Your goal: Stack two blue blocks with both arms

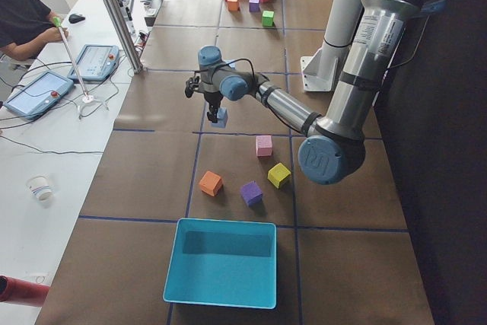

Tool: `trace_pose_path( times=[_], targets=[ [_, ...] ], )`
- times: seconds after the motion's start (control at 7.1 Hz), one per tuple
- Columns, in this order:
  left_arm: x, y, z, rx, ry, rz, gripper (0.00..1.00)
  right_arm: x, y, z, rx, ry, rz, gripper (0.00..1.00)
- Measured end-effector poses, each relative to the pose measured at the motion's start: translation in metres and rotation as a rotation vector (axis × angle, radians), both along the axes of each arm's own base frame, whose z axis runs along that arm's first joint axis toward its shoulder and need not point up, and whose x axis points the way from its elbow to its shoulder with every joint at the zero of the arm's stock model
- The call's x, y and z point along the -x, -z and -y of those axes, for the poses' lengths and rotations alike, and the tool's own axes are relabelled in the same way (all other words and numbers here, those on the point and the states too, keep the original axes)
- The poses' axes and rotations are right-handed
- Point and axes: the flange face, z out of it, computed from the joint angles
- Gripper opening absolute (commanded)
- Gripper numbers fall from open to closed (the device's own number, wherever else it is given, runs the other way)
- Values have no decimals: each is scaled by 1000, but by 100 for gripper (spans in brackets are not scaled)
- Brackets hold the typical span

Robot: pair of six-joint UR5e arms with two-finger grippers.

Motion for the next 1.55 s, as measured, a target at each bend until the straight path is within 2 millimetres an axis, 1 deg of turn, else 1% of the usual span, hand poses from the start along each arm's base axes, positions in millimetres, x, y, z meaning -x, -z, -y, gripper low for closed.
trace_pose_path(
  times=[0.14, 0.28, 0.42, 0.56, 0.7, 0.85, 1.13, 1.27, 1.41, 1.55],
  targets=[
    [-18, 52, 5, 29, 12, -4, 0, -6, -13, -10, 9, -13, 10, 100],
    [-45, 94, 4, 59, 24, -19, 0, -10, -25, -20, 28, -22, 14, 100],
    [-78, 132, 4, 90, 35, -40, 0, -13, -35, -29, 46, -27, 17, 100],
    [-116, 172, 3, 126, 46, -58, 0, -14, -42, -35, 58, -30, 20, 100],
    [-149, 203, 2, 156, 50, -69, 0, -16, -46, -38, 67, -34, 20, 100],
    [-171, 220, 3, 172, 55, -77, 0, -20, -52, -42, 76, -42, 20, 100],
    [-212, 233, 0, 173, 79, -69, 0, -32, -62, -49, 93, -67, 19, 100],
    [-228, 237, -5, 174, 86, -66, 0, -36, -66, -51, 88, -75, 17, 100],
    [-238, 238, -9, 174, 84, -65, 0, -38, -74, -53, 75, -79, 14, 100],
    [-247, 234, -9, 175, 82, -64, 2, -39, -82, -55, 63, -83, 13, 100]
  ],
)
